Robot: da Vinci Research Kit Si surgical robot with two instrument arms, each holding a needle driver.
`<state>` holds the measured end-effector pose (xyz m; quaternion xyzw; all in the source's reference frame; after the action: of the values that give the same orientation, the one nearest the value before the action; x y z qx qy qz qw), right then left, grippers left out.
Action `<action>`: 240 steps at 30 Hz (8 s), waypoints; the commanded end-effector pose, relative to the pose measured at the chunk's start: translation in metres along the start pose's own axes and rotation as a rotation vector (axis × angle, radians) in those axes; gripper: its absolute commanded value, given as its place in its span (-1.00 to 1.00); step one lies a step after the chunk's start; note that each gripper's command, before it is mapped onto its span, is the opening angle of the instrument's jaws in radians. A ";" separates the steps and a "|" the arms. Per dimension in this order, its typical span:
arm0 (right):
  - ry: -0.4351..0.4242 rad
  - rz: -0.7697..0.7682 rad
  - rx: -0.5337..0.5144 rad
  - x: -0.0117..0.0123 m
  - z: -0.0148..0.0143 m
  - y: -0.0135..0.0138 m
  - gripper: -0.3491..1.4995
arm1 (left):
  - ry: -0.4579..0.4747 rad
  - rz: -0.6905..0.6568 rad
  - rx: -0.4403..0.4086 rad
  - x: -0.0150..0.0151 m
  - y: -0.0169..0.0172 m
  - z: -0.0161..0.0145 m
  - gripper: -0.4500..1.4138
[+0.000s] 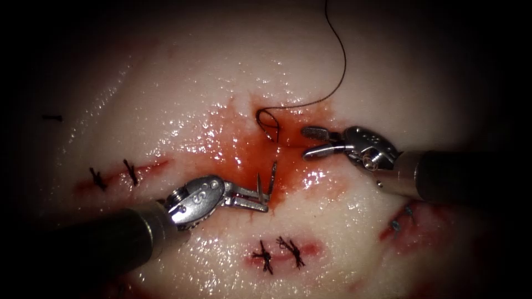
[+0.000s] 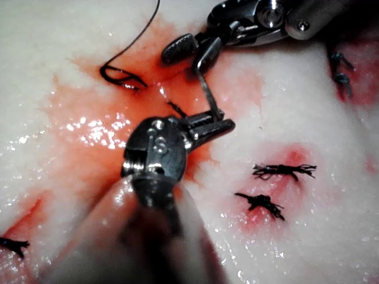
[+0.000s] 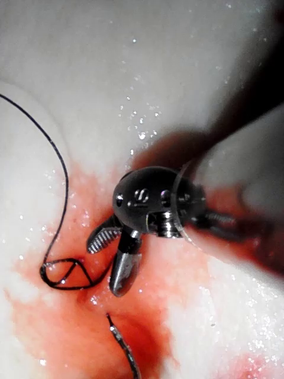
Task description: Wound Closure
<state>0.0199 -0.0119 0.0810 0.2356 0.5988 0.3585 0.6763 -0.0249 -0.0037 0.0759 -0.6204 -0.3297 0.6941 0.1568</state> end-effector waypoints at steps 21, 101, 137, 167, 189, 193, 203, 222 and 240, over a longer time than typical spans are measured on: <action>-0.107 -0.581 -0.076 -0.0002 0.0037 -0.0070 0.67 | 0.010 0.239 -0.015 0.0056 0.0079 -0.0031 -1.00; -0.147 -0.727 -0.168 0.0018 0.0021 -0.0161 0.83 | -0.010 0.690 0.649 0.0053 0.0192 -0.0134 -1.00; -0.328 -0.879 -0.290 -0.0032 0.0040 -0.0145 -1.00 | -0.010 0.694 0.679 0.0059 0.0150 -0.0137 -1.00; -0.157 -0.714 -0.104 -0.0003 0.0030 -0.0238 0.89 | -0.042 0.780 0.982 0.0070 0.0121 -0.0202 -0.91; -0.212 -0.866 -0.244 -0.0024 0.0065 -0.0088 0.80 | -0.094 0.832 1.093 0.0063 0.0103 -0.0223 -1.00; -0.214 -0.870 -0.243 -0.0027 0.0071 -0.0089 0.55 | -0.094 0.830 1.089 0.0061 0.0105 -0.0222 -1.00; -0.252 -0.892 -0.263 -0.0020 0.0055 -0.0131 -1.00 | -0.102 0.833 1.065 0.0058 0.0106 -0.0209 -1.00; -0.279 -0.860 -0.022 -0.0062 0.0034 -0.0317 -1.00 | -0.115 0.830 0.957 0.0037 0.0086 -0.0159 -1.00; -0.172 -0.794 -0.044 0.0000 0.0015 -0.0246 0.85 | -0.222 0.879 1.104 0.0049 0.0080 -0.0232 -1.00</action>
<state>0.0261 -0.0273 0.0622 0.0007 0.5768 0.0620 0.8145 -0.0010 -0.0004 0.0659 -0.4448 0.3410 0.8196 0.1186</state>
